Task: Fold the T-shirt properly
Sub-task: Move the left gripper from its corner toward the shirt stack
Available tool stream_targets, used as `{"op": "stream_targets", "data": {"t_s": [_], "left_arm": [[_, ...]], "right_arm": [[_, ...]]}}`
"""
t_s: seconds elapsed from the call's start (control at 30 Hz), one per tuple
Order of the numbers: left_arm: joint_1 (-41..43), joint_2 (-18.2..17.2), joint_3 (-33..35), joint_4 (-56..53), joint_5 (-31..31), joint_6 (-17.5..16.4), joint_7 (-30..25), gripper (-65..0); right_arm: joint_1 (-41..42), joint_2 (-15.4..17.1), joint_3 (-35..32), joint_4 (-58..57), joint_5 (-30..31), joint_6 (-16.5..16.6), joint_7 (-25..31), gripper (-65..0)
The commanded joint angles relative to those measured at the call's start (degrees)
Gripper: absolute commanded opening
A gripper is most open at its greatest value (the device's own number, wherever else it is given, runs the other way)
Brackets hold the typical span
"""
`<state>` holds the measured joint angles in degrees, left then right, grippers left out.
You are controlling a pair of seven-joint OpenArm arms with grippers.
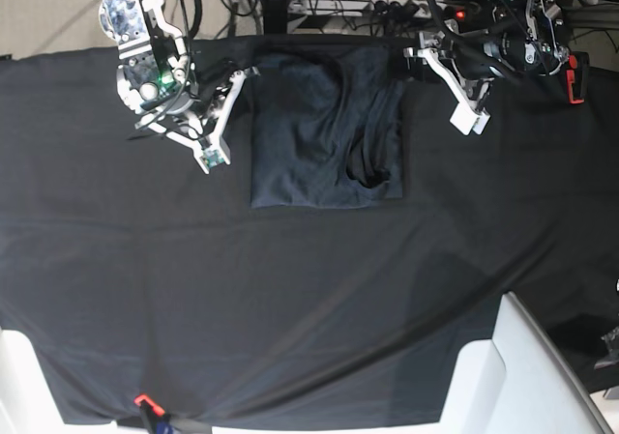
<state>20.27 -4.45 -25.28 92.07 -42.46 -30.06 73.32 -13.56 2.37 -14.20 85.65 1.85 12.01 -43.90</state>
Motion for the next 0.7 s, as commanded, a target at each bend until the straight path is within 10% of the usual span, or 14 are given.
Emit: {"op": "stream_targets", "data": {"t_s": [0.0, 0.17, 0.3, 0.67], "left_arm": [[-0.2, -0.4, -0.1, 0.9, -1.2, -0.4, -0.3, -41.0], [-0.2, -0.4, -0.1, 0.9, -1.2, -0.4, -0.3, -42.9], [-0.2, -0.4, -0.1, 0.7, -1.3, -0.4, -0.3, -65.0], [1.1, -0.8, -0.1, 1.2, -3.3, -0.4, -0.2, -65.0]], "right_arm": [[-0.6, -0.1, 0.0, -0.2, 0.6, 0.6, -1.3, -64.8], [-0.7, -0.1, 0.1, -0.2, 0.6, 0.6, -1.3, -64.8], [-0.7, -0.1, 0.1, -0.2, 0.6, 0.6, -1.3, -64.8], [-1.1, -0.1, 0.1, -0.2, 0.6, 0.6, -1.3, -64.8]]}}
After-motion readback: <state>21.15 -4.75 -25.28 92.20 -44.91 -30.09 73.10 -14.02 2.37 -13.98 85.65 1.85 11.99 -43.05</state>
